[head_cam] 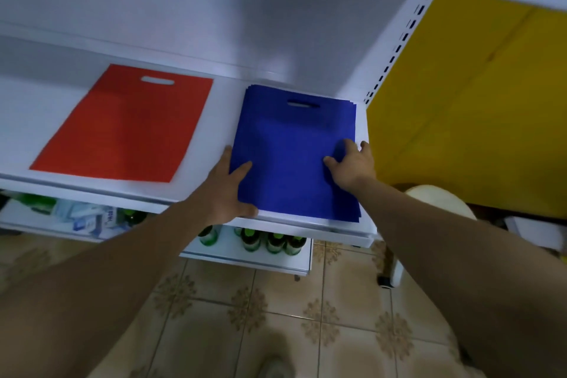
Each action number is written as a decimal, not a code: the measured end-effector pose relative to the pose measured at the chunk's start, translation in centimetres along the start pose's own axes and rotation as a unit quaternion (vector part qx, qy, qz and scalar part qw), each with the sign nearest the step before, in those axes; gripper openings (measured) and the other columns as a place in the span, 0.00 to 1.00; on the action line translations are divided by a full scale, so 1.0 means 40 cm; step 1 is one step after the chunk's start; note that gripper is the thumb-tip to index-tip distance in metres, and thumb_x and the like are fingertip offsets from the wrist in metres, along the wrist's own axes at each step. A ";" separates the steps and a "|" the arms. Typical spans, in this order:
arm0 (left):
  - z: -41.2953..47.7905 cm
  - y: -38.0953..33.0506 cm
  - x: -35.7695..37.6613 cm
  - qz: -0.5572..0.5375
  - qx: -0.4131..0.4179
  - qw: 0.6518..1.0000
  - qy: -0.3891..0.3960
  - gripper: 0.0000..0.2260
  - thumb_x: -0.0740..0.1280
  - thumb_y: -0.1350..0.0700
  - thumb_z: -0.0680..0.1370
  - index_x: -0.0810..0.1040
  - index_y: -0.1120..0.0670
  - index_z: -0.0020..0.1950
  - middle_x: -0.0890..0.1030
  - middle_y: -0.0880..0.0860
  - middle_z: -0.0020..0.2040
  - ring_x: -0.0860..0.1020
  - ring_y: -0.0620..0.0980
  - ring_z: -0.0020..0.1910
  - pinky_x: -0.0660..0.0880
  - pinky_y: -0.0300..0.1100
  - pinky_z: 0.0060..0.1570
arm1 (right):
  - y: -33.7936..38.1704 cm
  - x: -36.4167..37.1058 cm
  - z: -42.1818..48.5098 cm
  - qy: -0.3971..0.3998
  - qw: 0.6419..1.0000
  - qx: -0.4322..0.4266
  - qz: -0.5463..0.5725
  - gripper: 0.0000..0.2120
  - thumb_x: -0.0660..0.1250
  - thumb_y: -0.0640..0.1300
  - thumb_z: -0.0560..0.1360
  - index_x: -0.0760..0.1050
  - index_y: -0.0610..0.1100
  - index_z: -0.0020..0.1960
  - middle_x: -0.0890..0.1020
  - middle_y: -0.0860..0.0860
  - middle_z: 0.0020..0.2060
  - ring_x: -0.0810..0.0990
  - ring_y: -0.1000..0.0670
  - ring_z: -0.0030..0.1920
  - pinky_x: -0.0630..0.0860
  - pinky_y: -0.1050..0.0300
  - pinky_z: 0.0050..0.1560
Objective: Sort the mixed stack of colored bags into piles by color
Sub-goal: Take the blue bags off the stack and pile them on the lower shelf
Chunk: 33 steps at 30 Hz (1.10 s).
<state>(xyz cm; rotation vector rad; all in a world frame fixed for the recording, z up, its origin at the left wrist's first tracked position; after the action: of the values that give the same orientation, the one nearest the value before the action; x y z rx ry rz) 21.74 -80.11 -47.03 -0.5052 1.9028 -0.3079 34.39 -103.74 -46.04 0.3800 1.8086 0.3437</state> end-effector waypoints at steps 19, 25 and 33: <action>-0.291 -0.065 -0.216 -0.009 0.034 0.999 -0.017 0.35 0.67 0.43 0.76 0.54 0.50 0.78 0.50 0.51 0.78 0.51 0.49 0.76 0.49 0.42 0.72 | 0.244 -0.177 -0.301 0.034 0.989 -0.117 -0.086 0.32 0.57 0.58 0.80 0.55 0.43 0.77 0.59 0.43 0.75 0.60 0.42 0.73 0.63 0.49 0.69; -0.567 -0.033 -0.390 0.038 0.075 0.992 -0.090 0.34 0.68 0.44 0.75 0.59 0.50 0.76 0.57 0.52 0.77 0.55 0.49 0.76 0.54 0.43 0.73 | 0.451 -0.267 -0.583 -0.018 0.983 -0.167 -0.076 0.31 0.60 0.58 0.78 0.58 0.44 0.76 0.64 0.44 0.73 0.67 0.42 0.69 0.69 0.49 0.66; -0.912 0.071 -0.641 0.038 0.098 0.980 -0.171 0.31 0.68 0.48 0.76 0.61 0.53 0.76 0.60 0.53 0.76 0.58 0.50 0.74 0.56 0.40 0.69 | 0.799 -0.367 -0.904 -0.093 0.956 -0.260 -0.099 0.31 0.62 0.57 0.78 0.61 0.42 0.75 0.65 0.43 0.73 0.65 0.43 0.71 0.63 0.52 0.69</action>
<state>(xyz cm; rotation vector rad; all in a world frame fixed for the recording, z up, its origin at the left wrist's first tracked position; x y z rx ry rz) -4.42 -66.09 -13.65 -0.3284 1.5358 -0.3320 5.73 -82.49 -10.41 -0.1364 1.4870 0.6023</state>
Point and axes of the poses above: each hand's wrist, its own z-axis towards the middle knuckle, its own x-axis out of the palm, y = z × x, the point moved 7 cm from there along z, towards the middle knuckle
